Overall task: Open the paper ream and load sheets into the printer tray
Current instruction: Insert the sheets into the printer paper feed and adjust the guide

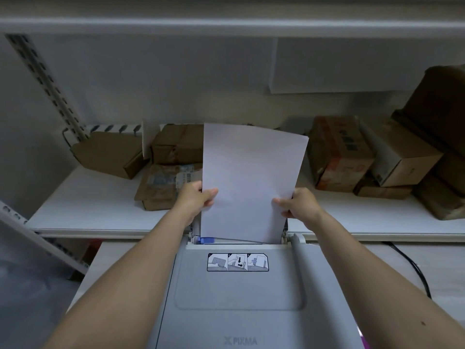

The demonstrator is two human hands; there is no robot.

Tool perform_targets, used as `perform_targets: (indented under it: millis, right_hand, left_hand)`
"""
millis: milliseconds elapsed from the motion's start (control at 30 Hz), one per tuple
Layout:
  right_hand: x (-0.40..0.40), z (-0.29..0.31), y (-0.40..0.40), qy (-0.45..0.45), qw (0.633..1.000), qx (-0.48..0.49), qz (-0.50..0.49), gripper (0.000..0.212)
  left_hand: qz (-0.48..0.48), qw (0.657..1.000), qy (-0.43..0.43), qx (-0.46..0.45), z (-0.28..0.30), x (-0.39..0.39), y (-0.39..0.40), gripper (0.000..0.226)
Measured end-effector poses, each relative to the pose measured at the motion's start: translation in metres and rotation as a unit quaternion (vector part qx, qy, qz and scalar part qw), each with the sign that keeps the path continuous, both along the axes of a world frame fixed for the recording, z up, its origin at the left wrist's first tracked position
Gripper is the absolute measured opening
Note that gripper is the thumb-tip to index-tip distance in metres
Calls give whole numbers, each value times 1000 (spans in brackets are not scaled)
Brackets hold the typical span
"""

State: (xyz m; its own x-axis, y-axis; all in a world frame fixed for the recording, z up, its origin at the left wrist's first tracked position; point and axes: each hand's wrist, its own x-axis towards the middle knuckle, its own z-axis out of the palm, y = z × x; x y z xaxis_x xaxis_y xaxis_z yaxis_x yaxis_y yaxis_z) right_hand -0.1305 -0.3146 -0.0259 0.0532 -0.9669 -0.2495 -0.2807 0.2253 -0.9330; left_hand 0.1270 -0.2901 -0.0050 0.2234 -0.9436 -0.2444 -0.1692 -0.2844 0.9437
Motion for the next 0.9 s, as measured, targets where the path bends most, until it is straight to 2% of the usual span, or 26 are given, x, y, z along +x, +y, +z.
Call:
perform_targets:
  millis: [100,300,500,633,767,900]
  right_hand:
    - [3,-2,-1,18,1000,-7,0,7]
    - [2,-4,-2,19,1000,-13,-2,9]
    - [2,-9,-5,43,999,-23,-6,7]
    - [5,-12,-6,60,998,-27,8,7]
    - [9,-13,-4,80,996,-31,9,5]
    - [8,-10,-3,78,996,-30,18,5]
  left_hand:
    - [16,1000,22,-7,-8,3,1,16]
    - [24,997,76,-20,-13,2,-1,5]
    - [32,993,110,-28,-21,5,-2,8]
    - [24,997,74,8,-29,10,3,3]
    - [0,999,4,43,-40,16,15,26]
    - [1,997,-46,61,-50,17,22,25]
